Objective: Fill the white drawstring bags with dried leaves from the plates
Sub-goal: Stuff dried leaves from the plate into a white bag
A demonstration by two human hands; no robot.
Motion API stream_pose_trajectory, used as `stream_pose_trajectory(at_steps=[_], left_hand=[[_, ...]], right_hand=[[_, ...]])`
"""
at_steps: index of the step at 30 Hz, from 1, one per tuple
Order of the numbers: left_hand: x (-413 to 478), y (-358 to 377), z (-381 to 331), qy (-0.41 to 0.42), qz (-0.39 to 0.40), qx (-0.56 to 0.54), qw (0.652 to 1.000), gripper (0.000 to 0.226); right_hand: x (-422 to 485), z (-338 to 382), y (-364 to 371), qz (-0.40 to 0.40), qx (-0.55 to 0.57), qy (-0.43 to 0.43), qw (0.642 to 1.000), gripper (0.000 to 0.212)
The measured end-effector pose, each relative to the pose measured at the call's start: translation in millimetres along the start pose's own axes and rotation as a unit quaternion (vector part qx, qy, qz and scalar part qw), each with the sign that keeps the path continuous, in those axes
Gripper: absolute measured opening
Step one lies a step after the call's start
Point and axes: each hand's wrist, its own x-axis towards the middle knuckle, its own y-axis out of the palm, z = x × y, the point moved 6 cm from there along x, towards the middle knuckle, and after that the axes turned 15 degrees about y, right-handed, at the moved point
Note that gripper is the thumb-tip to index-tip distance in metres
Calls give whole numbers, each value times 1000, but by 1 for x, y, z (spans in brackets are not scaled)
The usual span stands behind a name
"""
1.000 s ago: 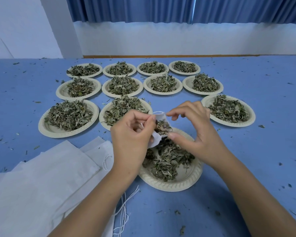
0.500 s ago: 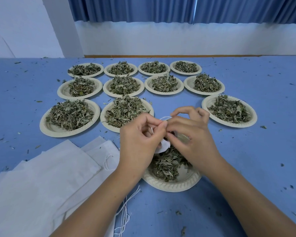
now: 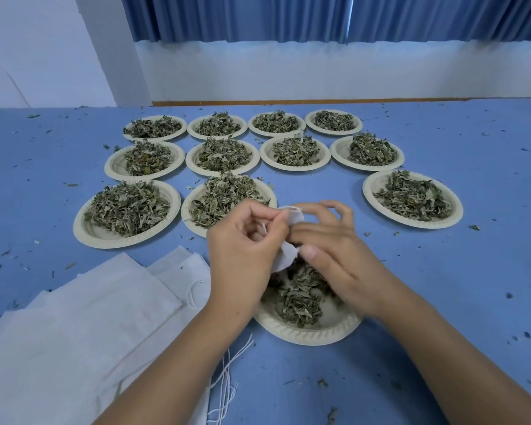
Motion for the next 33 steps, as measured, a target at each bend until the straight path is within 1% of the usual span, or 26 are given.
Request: stream_pose_trajectory(at_steps=[2,3,4,5,6,7,8,9,10,11,14,16,17,20,21,22,24,27,29,31,33], left_hand=[[3,-6,2,-2,-25,19,1000,17],[4,-9,3,-6,-37,22,999,15],[5,-10,4,-9,-45,22,999,14],[5,-10,4,-12,-49,22,999,14],[5,-10,3,-13,-48,23,998,14],[4,-9,2,-14,-46,24,999,14],[3,-8,2,-16,-44,24,999,14],[2,-7,2,-19,-44,21,999,15],[2,-7,2,-21,-45,19,999,15],[2,-7,2,-21,-46,18,999,16],[4,-9,3,-21,-50,20,998,13],[4,-9,3,-21,-51,24,998,13],[4,-10,2,-21,-51,26,998,13],[4,-10,2,-21,-56,25,998,13],[4,-10,2,-22,-55,24,998,13],[4,-10,2,-24,-55,24,998,12],[4,-10,3,-26,-53,24,998,12],[4,-10,3,-27,-52,26,998,13],[4,-10,3,-28,-53,21,998,14],[4,-10,4,-29,-57,16,998,15],[4,-11,5,-29,-60,18,998,16]], right_hand=[[-1,-1,-25,-105,72,-17,992,51],[-4,-5,-36,-139,102,-18,985,50],[-5,-11,-43,-138,122,0,983,53],[-3,-16,-43,-96,128,38,986,58],[-1,-21,-36,-25,93,89,991,62],[-1,-27,-24,57,31,136,989,65],[-3,-32,-12,126,-16,168,978,66],[-4,-34,-3,170,-29,181,968,62],[-5,-32,3,191,-16,182,964,55],[-4,-29,5,195,5,178,964,47],[0,-24,-1,167,40,160,972,29],[2,-28,-9,151,28,151,977,18],[1,-32,-10,164,3,151,975,20],[-7,-42,1,253,-72,173,949,46],[-8,-43,5,272,-83,180,942,51],[-8,-42,8,276,-79,183,940,52],[-5,-41,9,253,-54,192,947,45],[0,-42,4,199,-70,208,955,31],[1,-40,0,181,-53,206,960,25],[3,-37,-6,155,-14,200,967,23],[4,-36,-15,116,41,197,973,26]])
